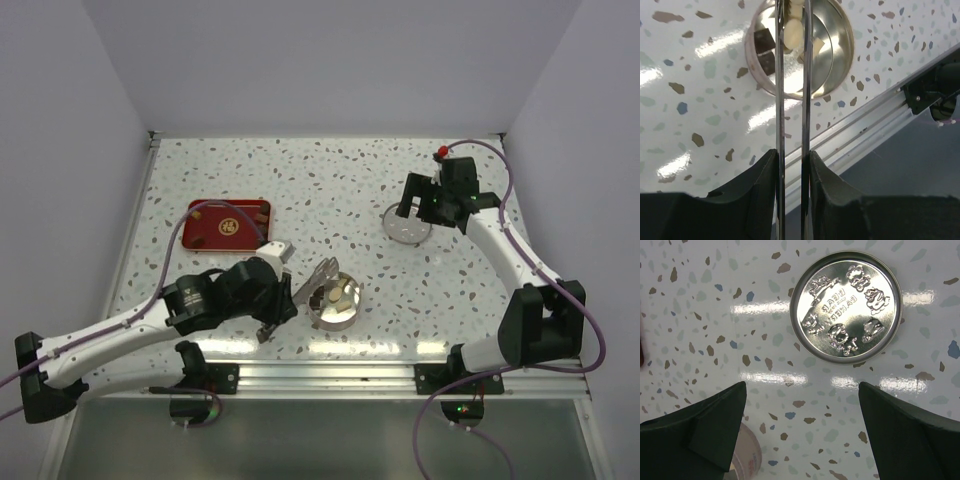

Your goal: Pack the chocolate

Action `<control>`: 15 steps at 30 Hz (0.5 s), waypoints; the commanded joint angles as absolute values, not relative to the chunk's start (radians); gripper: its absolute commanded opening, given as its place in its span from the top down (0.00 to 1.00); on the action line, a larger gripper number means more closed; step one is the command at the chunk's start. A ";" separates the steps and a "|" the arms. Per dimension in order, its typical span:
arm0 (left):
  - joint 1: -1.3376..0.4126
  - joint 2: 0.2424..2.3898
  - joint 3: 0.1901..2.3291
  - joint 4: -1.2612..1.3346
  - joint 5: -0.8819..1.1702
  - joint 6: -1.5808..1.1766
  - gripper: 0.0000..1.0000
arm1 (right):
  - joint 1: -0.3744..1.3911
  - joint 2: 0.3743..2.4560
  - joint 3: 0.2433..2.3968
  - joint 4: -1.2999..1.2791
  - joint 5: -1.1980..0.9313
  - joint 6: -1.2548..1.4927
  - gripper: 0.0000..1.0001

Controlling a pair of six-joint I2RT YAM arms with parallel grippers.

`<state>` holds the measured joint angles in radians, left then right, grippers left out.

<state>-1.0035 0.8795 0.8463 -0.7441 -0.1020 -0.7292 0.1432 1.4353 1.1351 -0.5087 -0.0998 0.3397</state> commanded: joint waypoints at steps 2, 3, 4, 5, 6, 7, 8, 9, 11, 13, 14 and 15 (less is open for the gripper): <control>-1.198 0.936 0.903 -0.779 -0.225 -0.889 0.71 | 0.141 1.443 1.175 -0.505 -0.106 0.334 0.03; -1.212 0.952 0.910 -0.784 -0.232 -0.897 0.71 | 0.143 1.443 1.175 -0.502 -0.104 0.334 0.03; -1.219 0.959 0.913 -0.784 -0.233 -0.905 0.71 | 0.141 1.445 1.175 -0.503 -0.103 0.334 0.03; -1.226 0.965 0.911 -0.784 -0.233 -0.905 0.71 | 0.141 1.445 1.172 -0.502 -0.104 0.334 0.03; -1.226 0.968 0.911 -0.784 -0.236 -0.905 0.71 | 0.141 1.445 1.172 -0.502 -0.104 0.334 0.03; -1.226 0.969 0.907 -0.784 -0.239 -0.907 0.71 | 0.141 1.447 1.169 -0.500 -0.104 0.334 0.03; -1.226 0.968 0.910 -0.785 -0.241 -0.905 0.71 | 0.141 1.448 1.169 -0.500 -0.106 0.334 0.03; -1.226 0.971 0.910 -0.788 -0.244 -0.905 0.70 | 0.141 1.448 1.167 -0.500 -0.107 0.334 0.03; -1.226 0.974 0.920 -0.799 -0.250 -0.902 0.66 | 0.141 1.448 1.164 -0.499 -0.107 0.334 0.03; -1.226 0.979 0.931 -0.807 -0.255 -0.896 0.63 | 0.143 1.448 1.160 -0.495 -0.109 0.336 0.03; -1.226 0.983 0.931 -0.810 -0.255 -0.894 0.62 | 0.141 1.448 1.160 -0.495 -0.109 0.337 0.03; -1.226 0.985 0.934 -0.811 -0.253 -0.891 0.61 | 0.141 1.448 1.158 -0.495 -0.110 0.337 0.03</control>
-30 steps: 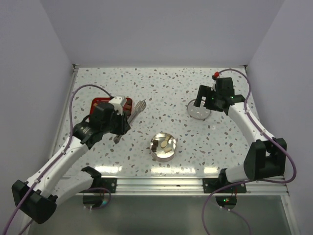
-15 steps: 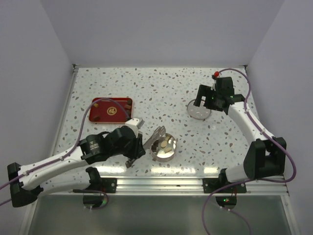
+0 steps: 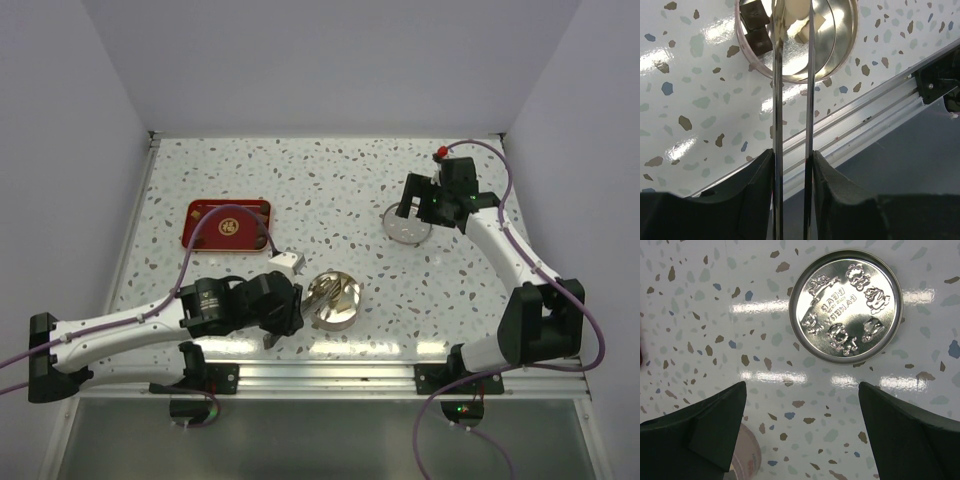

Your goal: Pack the chocolate

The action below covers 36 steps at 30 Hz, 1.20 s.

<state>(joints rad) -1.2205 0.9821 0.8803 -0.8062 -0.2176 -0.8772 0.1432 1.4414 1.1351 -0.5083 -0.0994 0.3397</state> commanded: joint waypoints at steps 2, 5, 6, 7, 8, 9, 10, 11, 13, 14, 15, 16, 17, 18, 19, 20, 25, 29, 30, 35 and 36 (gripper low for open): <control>-1.226 0.988 0.936 -0.815 -0.253 -0.888 0.60 | 0.141 1.448 1.157 -0.495 -0.112 0.336 0.03; -1.226 0.988 0.940 -0.818 -0.255 -0.885 0.59 | 0.141 1.445 1.154 -0.495 -0.110 0.337 0.03; -1.226 0.988 0.939 -0.821 -0.255 -0.885 0.59 | 0.141 1.443 1.152 -0.495 -0.110 0.337 0.03; -1.226 0.988 0.942 -0.822 -0.256 -0.885 0.59 | 0.141 1.442 1.151 -0.497 -0.109 0.337 0.03; -1.226 0.986 0.943 -0.825 -0.258 -0.885 0.59 | 0.141 1.442 1.150 -0.497 -0.109 0.337 0.03; -1.227 0.985 0.946 -0.830 -0.262 -0.885 0.60 | 0.141 1.442 1.149 -0.497 -0.109 0.337 0.03; -1.226 0.982 0.957 -0.837 -0.279 -0.885 0.62 | 0.141 1.442 1.149 -0.499 -0.110 0.337 0.03; -1.226 0.979 0.966 -0.841 -0.290 -0.882 0.62 | 0.141 1.443 1.149 -0.497 -0.110 0.337 0.03; -1.226 0.982 1.015 -0.853 -0.333 -0.871 0.63 | 0.141 1.442 1.149 -0.497 -0.112 0.337 0.03; -1.226 0.986 1.037 -0.877 -0.347 -0.867 0.63 | 0.141 1.443 1.149 -0.495 -0.110 0.337 0.03; -1.226 1.003 1.061 -0.893 -0.360 -0.862 0.63 | 0.143 1.443 1.149 -0.497 -0.110 0.337 0.03; -1.226 1.011 1.110 -0.923 -0.391 -0.851 0.64 | 0.141 1.445 1.150 -0.497 -0.112 0.337 0.03; -1.226 1.026 1.133 -0.937 -0.406 -0.847 0.63 | 0.143 1.445 1.152 -0.497 -0.112 0.337 0.03; -1.226 1.032 1.155 -0.946 -0.422 -0.842 0.64 | 0.143 1.447 1.154 -0.495 -0.113 0.337 0.03; -1.223 1.038 1.188 -0.960 -0.451 -0.835 0.64 | 0.143 1.448 1.155 -0.495 -0.114 0.337 0.03; -1.210 1.051 1.198 -0.963 -0.462 -0.828 0.64 | 0.141 1.450 1.155 -0.495 -0.117 0.336 0.03; -1.013 1.068 1.152 -0.872 -0.385 -0.695 0.64 | 0.141 1.451 1.158 -0.491 -0.126 0.342 0.03; -0.748 1.095 1.115 -0.819 -0.324 -0.598 0.63 | 0.141 1.442 1.164 -0.502 -0.124 0.336 0.03; -0.700 1.095 1.092 -0.802 -0.307 -0.579 0.64 | 0.141 1.439 1.164 -0.502 -0.123 0.333 0.03; -0.353 1.129 1.088 -0.736 -0.241 -0.451 0.63 | 0.141 1.427 1.152 -0.506 -0.118 0.322 0.03; -0.313 1.140 1.094 -0.735 -0.227 -0.428 0.63 | 0.141 1.427 1.146 -0.506 -0.120 0.324 0.03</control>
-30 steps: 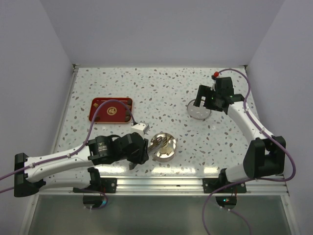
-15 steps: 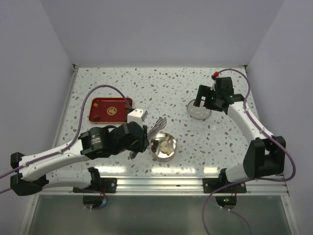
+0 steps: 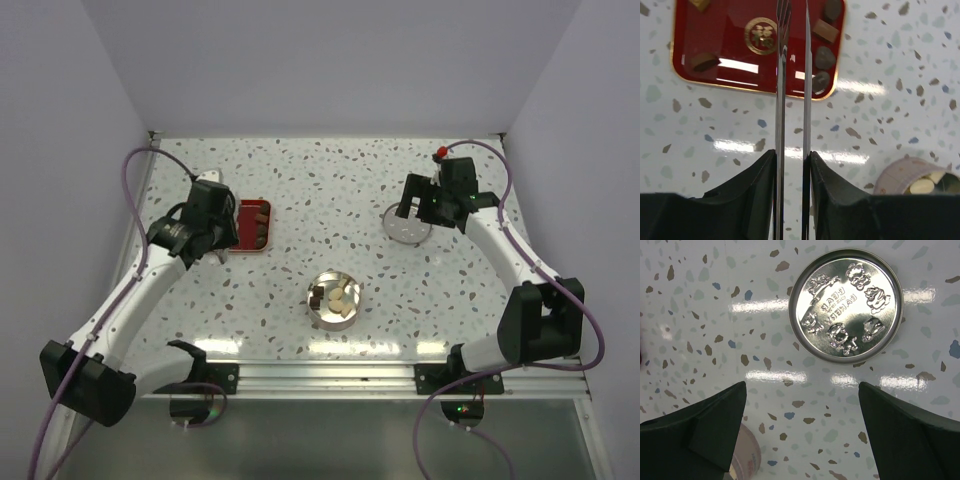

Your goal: Pack the chocolate

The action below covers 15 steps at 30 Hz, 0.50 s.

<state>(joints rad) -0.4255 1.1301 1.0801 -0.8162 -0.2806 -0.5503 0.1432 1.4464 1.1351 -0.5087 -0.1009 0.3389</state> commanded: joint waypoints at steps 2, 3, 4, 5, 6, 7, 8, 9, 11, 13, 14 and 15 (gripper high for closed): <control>-0.238 1.158 1.100 -0.729 -0.222 -0.417 0.63 | 0.141 1.424 1.140 -0.503 -0.126 0.325 0.03; -0.226 1.164 1.104 -0.723 -0.229 -0.410 0.63 | 0.140 1.424 1.132 -0.497 -0.129 0.327 0.03; -0.215 1.175 1.108 -0.724 -0.236 -0.407 0.63 | 0.141 1.424 1.131 -0.494 -0.129 0.327 0.03; -0.213 1.184 1.112 -0.729 -0.247 -0.403 0.63 | 0.141 1.425 1.129 -0.495 -0.129 0.325 0.03; -0.210 1.189 1.117 -0.747 -0.273 -0.402 0.63 | 0.141 1.427 1.127 -0.494 -0.130 0.324 0.03; -0.207 1.201 1.117 -0.758 -0.285 -0.400 0.63 | 0.141 1.428 1.126 -0.492 -0.130 0.322 0.03; -0.206 1.204 1.115 -0.765 -0.294 -0.400 0.63 | 0.141 1.428 1.124 -0.491 -0.133 0.324 0.03; -0.203 1.206 1.111 -0.776 -0.308 -0.405 0.63 | 0.141 1.428 1.121 -0.485 -0.136 0.324 0.03; -0.201 1.193 1.100 -0.776 -0.311 -0.413 0.63 | 0.143 1.433 1.120 -0.482 -0.141 0.324 0.03; -0.198 1.184 1.094 -0.781 -0.327 -0.428 0.63 | 0.141 1.443 1.121 -0.479 -0.147 0.324 0.03; -0.196 1.183 1.094 -0.788 -0.337 -0.433 0.63 | 0.143 1.447 1.124 -0.476 -0.152 0.324 0.03; -0.192 1.183 1.092 -0.799 -0.356 -0.434 0.62 | 0.143 1.454 1.126 -0.476 -0.155 0.324 0.03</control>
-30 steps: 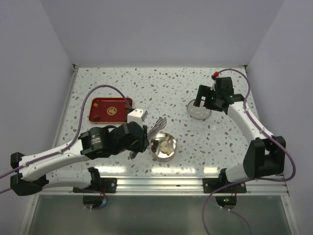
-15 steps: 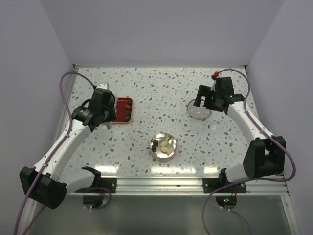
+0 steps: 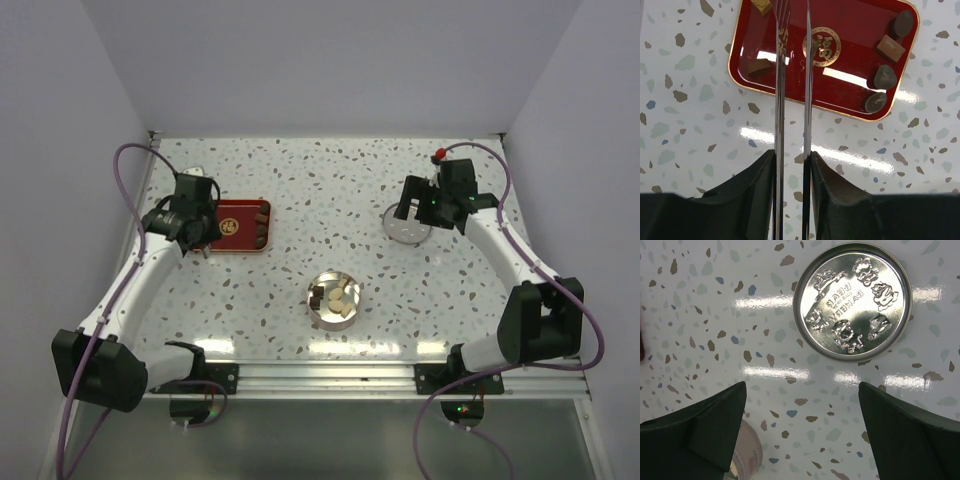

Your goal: Pack the chocolate

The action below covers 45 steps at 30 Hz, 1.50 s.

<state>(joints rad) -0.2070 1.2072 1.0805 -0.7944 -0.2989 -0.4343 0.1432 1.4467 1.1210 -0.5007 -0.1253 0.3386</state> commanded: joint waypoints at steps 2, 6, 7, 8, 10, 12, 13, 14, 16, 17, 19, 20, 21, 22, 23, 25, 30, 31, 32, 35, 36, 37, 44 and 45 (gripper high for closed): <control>-0.186 1.187 1.085 -0.808 -0.356 -0.433 0.62 | 0.140 1.459 1.129 -0.469 -0.163 0.324 0.03; -0.155 1.198 1.058 -0.813 -0.363 -0.433 0.62 | 0.141 1.477 1.146 -0.472 -0.169 0.319 0.03; -0.146 1.197 1.045 -0.813 -0.367 -0.430 0.62 | 0.141 1.480 1.149 -0.474 -0.170 0.318 0.03; -0.138 1.197 1.039 -0.810 -0.370 -0.423 0.62 | 0.141 1.480 1.152 -0.476 -0.172 0.318 0.03; -0.112 1.197 1.026 -0.802 -0.364 -0.416 0.61 | 0.141 1.482 1.154 -0.474 -0.172 0.316 0.03; -0.092 1.204 1.020 -0.784 -0.353 -0.408 0.61 | 0.140 1.485 1.154 -0.474 -0.172 0.314 0.03; -0.087 1.209 1.017 -0.781 -0.348 -0.408 0.61 | 0.141 1.488 1.152 -0.474 -0.175 0.313 0.03; -0.080 1.215 1.017 -0.776 -0.342 -0.408 0.60 | 0.140 1.488 1.155 -0.476 -0.175 0.314 0.03; -0.078 1.233 1.012 -0.770 -0.342 -0.405 0.60 | 0.140 1.489 1.155 -0.476 -0.175 0.314 0.03; -0.075 1.236 1.009 -0.758 -0.336 -0.403 0.60 | 0.140 1.489 1.155 -0.474 -0.175 0.314 0.03; -0.069 1.239 0.999 -0.738 -0.325 -0.400 0.60 | 0.140 1.490 1.157 -0.476 -0.173 0.313 0.03; -0.069 1.241 0.997 -0.723 -0.315 -0.402 0.60 | 0.140 1.491 1.155 -0.476 -0.173 0.311 0.03; -0.069 1.244 0.997 -0.718 -0.310 -0.400 0.60 | 0.138 1.493 1.157 -0.476 -0.173 0.310 0.03; -0.069 1.249 1.000 -0.715 -0.307 -0.400 0.60 | 0.138 1.493 1.158 -0.476 -0.173 0.311 0.03; -0.069 1.253 0.999 -0.712 -0.302 -0.402 0.60 | 0.138 1.494 1.157 -0.476 -0.173 0.311 0.03; -0.069 1.256 0.999 -0.707 -0.298 -0.400 0.60 | 0.137 1.496 1.155 -0.476 -0.173 0.313 0.03; -0.067 1.262 0.986 -0.686 -0.288 -0.400 0.59 | 0.135 1.500 1.152 -0.471 -0.176 0.314 0.03; -0.067 1.267 0.986 -0.683 -0.290 -0.402 0.59 | 0.137 1.500 1.151 -0.469 -0.176 0.314 0.03; -0.067 1.272 0.983 -0.677 -0.294 -0.400 0.59 | 0.135 1.503 1.150 -0.471 -0.176 0.313 0.03; -0.067 1.284 0.980 -0.660 -0.307 -0.397 0.59 | 0.133 1.506 1.152 -0.469 -0.178 0.311 0.03; -0.066 1.288 0.980 -0.657 -0.310 -0.396 0.59 | 0.133 1.505 1.154 -0.469 -0.178 0.311 0.03; -0.066 1.292 0.982 -0.647 -0.308 -0.393 0.59 | 0.133 1.508 1.155 -0.469 -0.178 0.313 0.03; -0.058 1.327 0.974 -0.607 -0.319 -0.382 0.59 | 0.126 1.514 1.163 -0.469 -0.183 0.314 0.03; -0.057 1.330 0.976 -0.606 -0.321 -0.382 0.59 | 0.127 1.513 1.166 -0.469 -0.183 0.313 0.03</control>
